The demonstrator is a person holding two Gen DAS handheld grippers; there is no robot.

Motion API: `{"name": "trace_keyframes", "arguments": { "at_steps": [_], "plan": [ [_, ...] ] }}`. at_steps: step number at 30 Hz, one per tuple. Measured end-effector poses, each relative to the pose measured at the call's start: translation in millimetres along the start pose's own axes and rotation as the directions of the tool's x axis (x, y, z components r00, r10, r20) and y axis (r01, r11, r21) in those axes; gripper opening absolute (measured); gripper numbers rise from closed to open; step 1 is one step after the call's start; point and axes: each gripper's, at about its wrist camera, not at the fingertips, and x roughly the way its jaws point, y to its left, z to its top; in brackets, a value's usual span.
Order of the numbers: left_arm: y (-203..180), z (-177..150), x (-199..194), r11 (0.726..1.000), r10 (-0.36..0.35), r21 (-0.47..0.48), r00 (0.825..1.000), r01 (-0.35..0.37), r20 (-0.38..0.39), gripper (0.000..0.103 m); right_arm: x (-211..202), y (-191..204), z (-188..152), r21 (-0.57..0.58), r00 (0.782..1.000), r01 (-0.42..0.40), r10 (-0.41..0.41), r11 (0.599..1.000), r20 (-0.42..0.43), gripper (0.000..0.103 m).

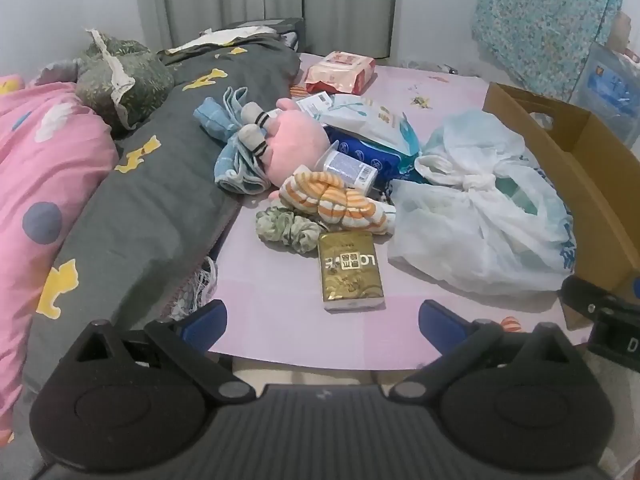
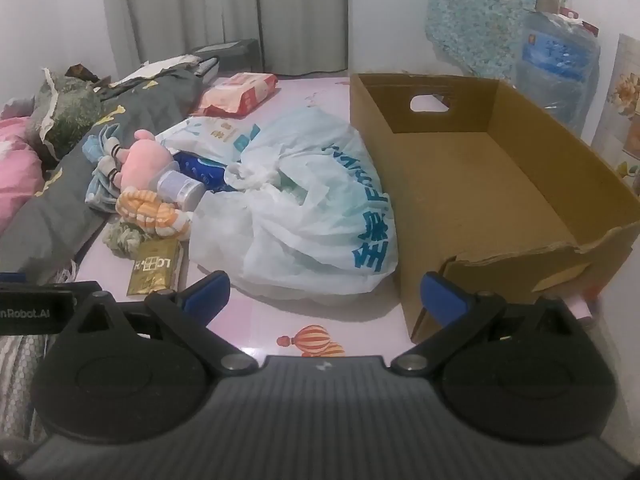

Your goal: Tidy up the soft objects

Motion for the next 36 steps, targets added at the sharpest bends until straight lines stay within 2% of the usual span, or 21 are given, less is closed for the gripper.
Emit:
{"name": "trace_keyframes", "arguments": {
  "at_steps": [7, 36],
  "plan": [
    [0, 1, -2, 1.000, 0.000, 0.004, 1.000, 0.000, 0.002, 0.102, 11, -5, -5, 0.006, 1.000, 0.000, 0.000, 1.000, -0.012, 0.102],
    [4, 0, -7, 1.000, 0.016, 0.005, 1.000, -0.016, 0.012, 0.102, 8, -3, -5, 0.012, 1.000, -0.008, 0.008, 1.000, -0.019, 0.102]
  ]
}}
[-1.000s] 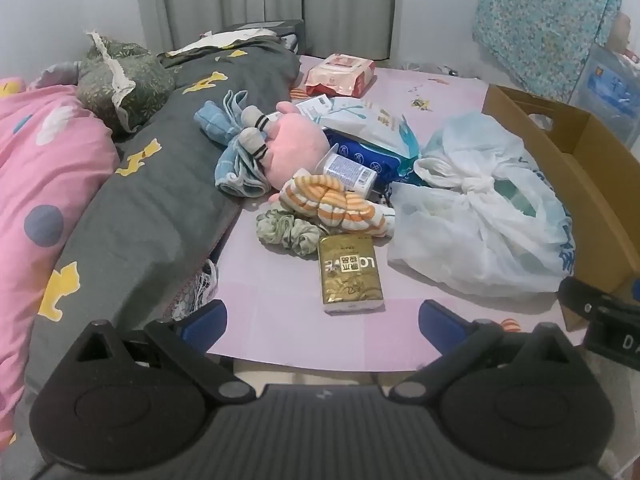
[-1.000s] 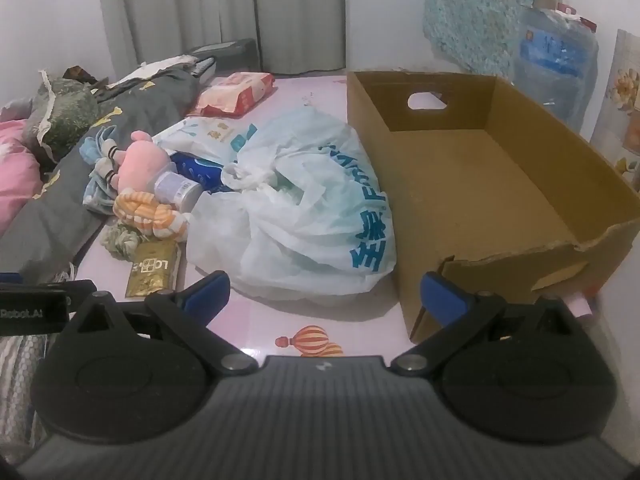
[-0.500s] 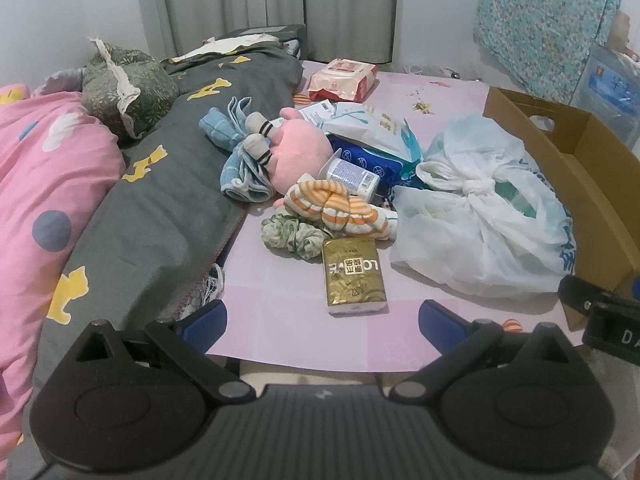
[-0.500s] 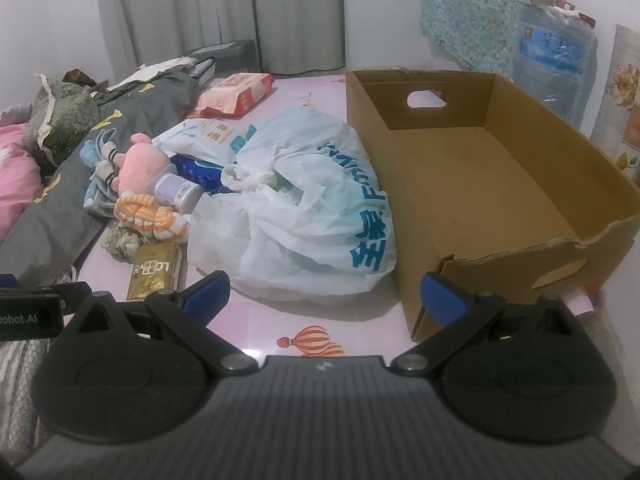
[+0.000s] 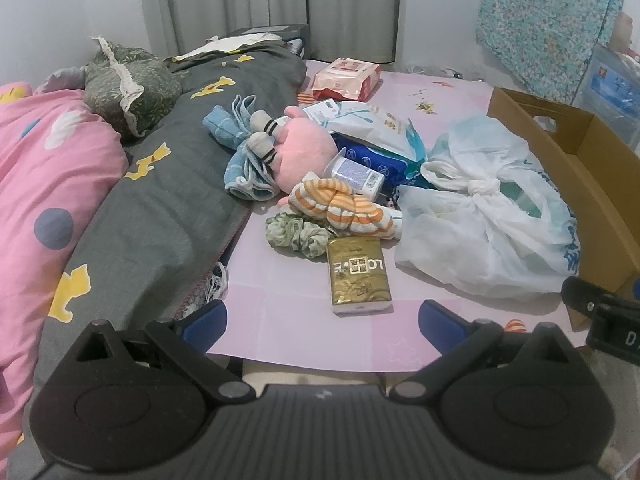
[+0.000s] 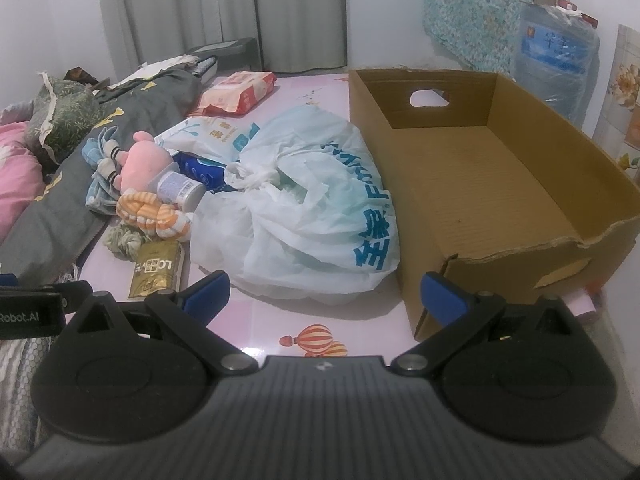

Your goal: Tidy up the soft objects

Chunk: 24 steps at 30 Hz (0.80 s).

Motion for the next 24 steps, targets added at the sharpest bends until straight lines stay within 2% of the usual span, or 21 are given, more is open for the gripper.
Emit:
{"name": "trace_keyframes", "arguments": {
  "at_steps": [20, 24],
  "plan": [
    [4.3, 3.0, 2.3, 1.000, 0.013, 0.003, 1.000, -0.013, 0.009, 0.102, 1.3, 4.4, 3.8, -0.015, 1.000, -0.003, 0.003, 1.000, 0.002, 0.102],
    [4.4, 7.3, 2.5, 1.000, 0.023, 0.004, 1.000, -0.023, 0.019, 0.102, -1.7, 5.7, 6.1, -0.026, 1.000, -0.008, 0.008, 1.000, 0.030, 0.102]
  ]
}}
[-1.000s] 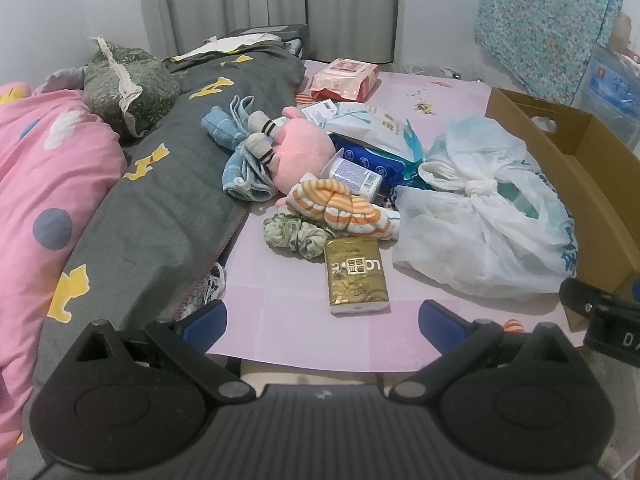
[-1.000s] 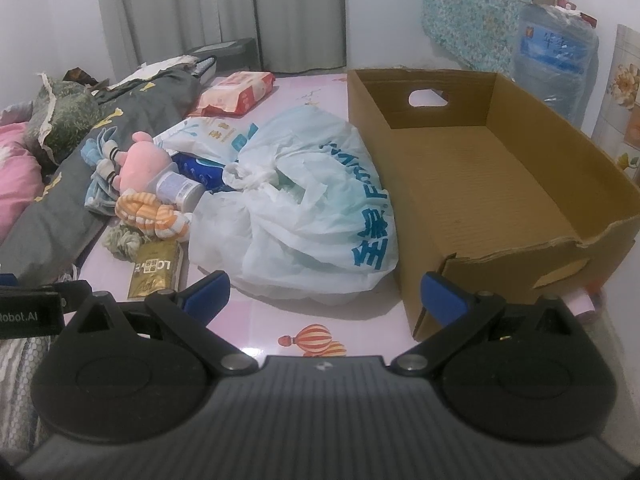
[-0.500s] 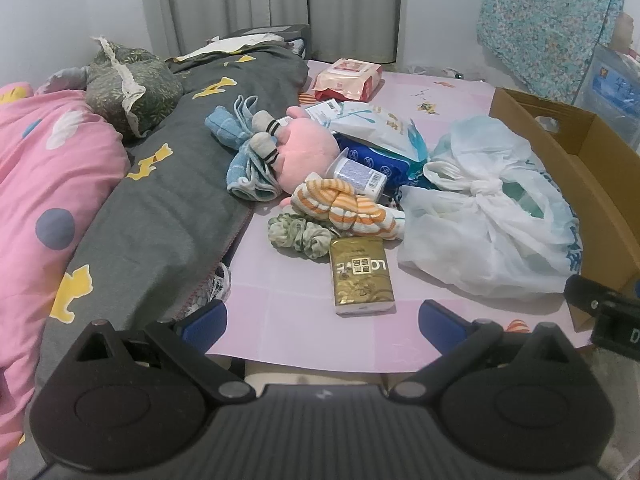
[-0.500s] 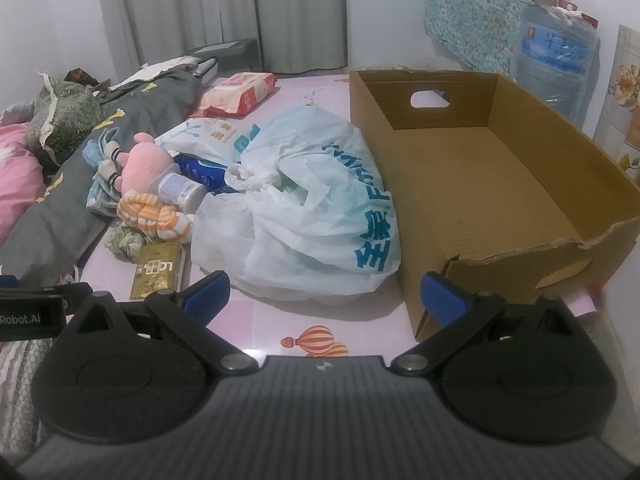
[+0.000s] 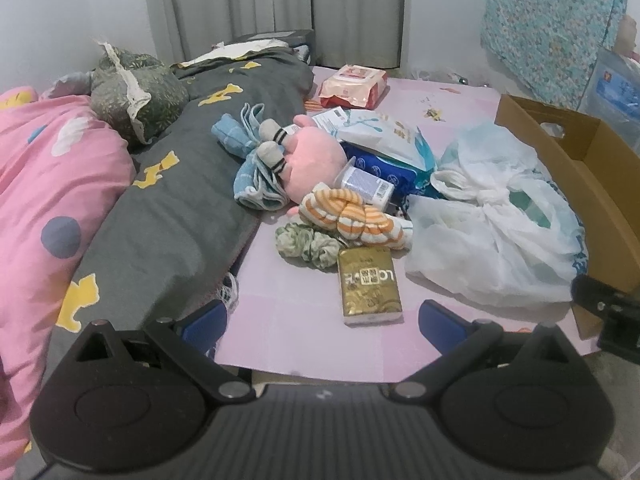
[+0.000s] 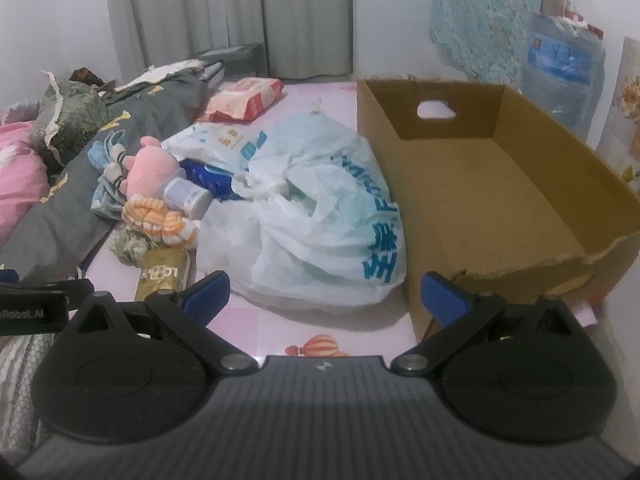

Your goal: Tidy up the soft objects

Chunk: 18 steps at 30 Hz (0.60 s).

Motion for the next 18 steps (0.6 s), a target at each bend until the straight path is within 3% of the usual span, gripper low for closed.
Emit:
{"name": "trace_keyframes", "arguments": {
  "at_steps": [6, 10, 14, 18],
  "plan": [
    [2, 14, -1, 1.000, 0.010, 0.012, 0.999, -0.010, 0.040, 0.102, -8, 5, 15, -0.061, 0.998, -0.029, 0.033, 0.998, 0.061, 0.102],
    [6, 29, 4, 1.000, 0.007, 0.010, 0.998, -0.008, 0.069, 0.103, -12, 4, 40, -0.100, 0.985, -0.126, 0.136, 0.987, 0.102, 0.102],
    [15, 45, 19, 0.999, -0.026, -0.026, 0.996, 0.028, 0.086, 0.103, -8, -3, 76, -0.114, 0.947, -0.278, 0.292, 0.954, 0.136, 0.102],
    [18, 56, 31, 0.992, -0.110, -0.054, 0.985, 0.118, 0.137, 0.103, 10, -7, 125, -0.167, 0.895, -0.405, 0.427, 0.899, 0.130, 0.102]
  ]
}}
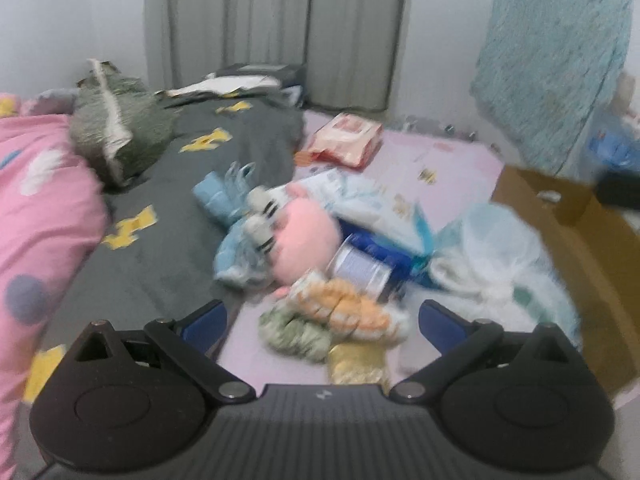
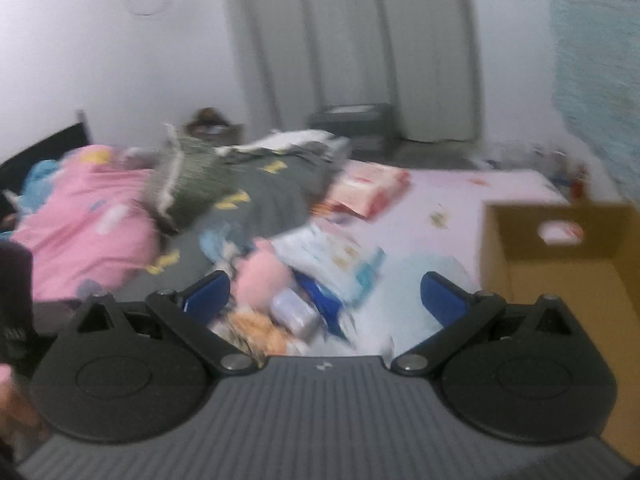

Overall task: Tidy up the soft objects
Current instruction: 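Grasp the white cotton-pad bag with the right gripper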

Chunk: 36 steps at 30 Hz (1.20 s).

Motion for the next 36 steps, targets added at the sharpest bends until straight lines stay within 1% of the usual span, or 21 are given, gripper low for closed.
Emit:
{"name": "trace_keyframes", "arguments": {
  "at_steps": [2, 4, 5, 7, 9, 11, 12, 13, 14, 15, 16, 17, 19, 21, 23, 27, 31, 33, 34, 35, 36],
  "plan": [
    [-8, 3, 6, 0.999, -0.007, 0.034, 0.999, 0.006, 0.033, 0.102, 17, -7, 24, -0.079, 1.000, -0.015, 0.016, 0.997, 0.007, 0.102],
    [-17, 7, 10, 0.998, 0.008, 0.068, 0.996, -0.014, 0.089, 0.102, 38, -18, 46, -0.129, 1.000, -0.017, 0.016, 0.991, -0.012, 0.102],
    [-21, 8, 12, 0.997, 0.002, 0.076, 0.993, -0.011, 0.122, 0.102, 51, -26, 56, -0.139, 0.999, -0.043, 0.038, 0.989, -0.034, 0.102],
    [-27, 13, 17, 0.996, -0.055, 0.082, 0.984, 0.041, 0.167, 0.102, 81, -44, 75, -0.106, 0.985, -0.148, 0.137, 0.983, -0.102, 0.101],
    [-34, 19, 27, 0.993, -0.096, 0.087, 0.979, 0.081, 0.179, 0.102, 116, -59, 89, -0.058, 0.959, -0.246, 0.234, 0.967, -0.161, 0.098],
    [-42, 27, 42, 0.993, -0.093, 0.094, 0.982, 0.078, 0.163, 0.102, 145, -71, 96, -0.017, 0.938, -0.291, 0.282, 0.956, -0.201, 0.094],
    [-45, 30, 50, 0.993, -0.090, 0.088, 0.984, 0.078, 0.151, 0.102, 163, -76, 99, -0.001, 0.925, -0.309, 0.301, 0.951, -0.231, 0.090],
    [-48, 34, 60, 0.994, -0.094, 0.076, 0.987, 0.084, 0.133, 0.101, 179, -79, 99, 0.017, 0.918, -0.311, 0.305, 0.950, -0.252, 0.084],
    [-49, 38, 71, 0.994, -0.103, 0.057, 0.989, 0.097, 0.110, 0.098, 196, -81, 97, 0.038, 0.909, -0.315, 0.313, 0.948, -0.277, 0.082],
    [-48, 41, 80, 0.993, -0.116, 0.035, 0.989, 0.113, 0.088, 0.095, 213, -85, 96, 0.061, 0.895, -0.322, 0.324, 0.945, -0.305, 0.077],
    [-46, 44, 89, 0.992, -0.129, 0.008, 0.989, 0.129, 0.067, 0.089, 230, -87, 94, 0.083, 0.882, -0.325, 0.333, 0.942, -0.333, 0.073],
    [-44, 47, 98, 0.989, -0.142, -0.023, 0.989, 0.143, 0.050, 0.080, 248, -89, 90, 0.103, 0.868, -0.325, 0.340, 0.940, -0.362, 0.071],
    [-39, 53, 117, 0.984, -0.147, -0.102, 0.989, 0.148, 0.018, 0.071, 279, -93, 85, 0.141, 0.835, -0.325, 0.354, 0.935, -0.422, 0.070],
    [-34, 57, 135, 0.975, -0.152, -0.168, 0.988, 0.148, -0.011, 0.071, 308, -94, 75, 0.157, 0.805, -0.316, 0.351, 0.936, -0.477, 0.070],
    [-33, 61, 150, 0.968, -0.161, -0.203, 0.986, 0.150, -0.036, 0.071, 331, -98, 71, 0.197, 0.778, -0.322, 0.377, 0.926, -0.503, 0.070],
    [-36, 66, 170, 0.971, -0.145, -0.203, 0.987, 0.128, -0.073, 0.071, 366, -110, 64, 0.275, 0.732, -0.350, 0.445, 0.895, -0.517, 0.075],
    [-38, 68, 184, 0.974, -0.126, -0.202, 0.987, 0.104, -0.103, 0.071, 392, -113, 53, 0.333, 0.674, -0.364, 0.493, 0.870, -0.550, 0.076],
    [-39, 69, 190, 0.975, -0.119, -0.199, 0.986, 0.095, -0.114, 0.070, 396, -113, 48, 0.364, 0.644, -0.373, 0.521, 0.853, -0.560, 0.076],
    [-38, 70, 191, 0.976, -0.117, -0.199, 0.987, 0.093, -0.110, 0.069, 397, -113, 45, 0.383, 0.625, -0.384, 0.542, 0.840, -0.562, 0.076],
    [-38, 72, 191, 0.976, -0.112, -0.200, 0.988, 0.090, -0.102, 0.068, 396, -112, 43, 0.392, 0.611, -0.396, 0.556, 0.831, -0.563, 0.074],
    [-37, 74, 191, 0.976, -0.111, -0.199, 0.989, 0.091, -0.094, 0.067, 393, -110, 43, 0.389, 0.609, -0.406, 0.562, 0.827, -0.560, 0.069]
  ]
}}
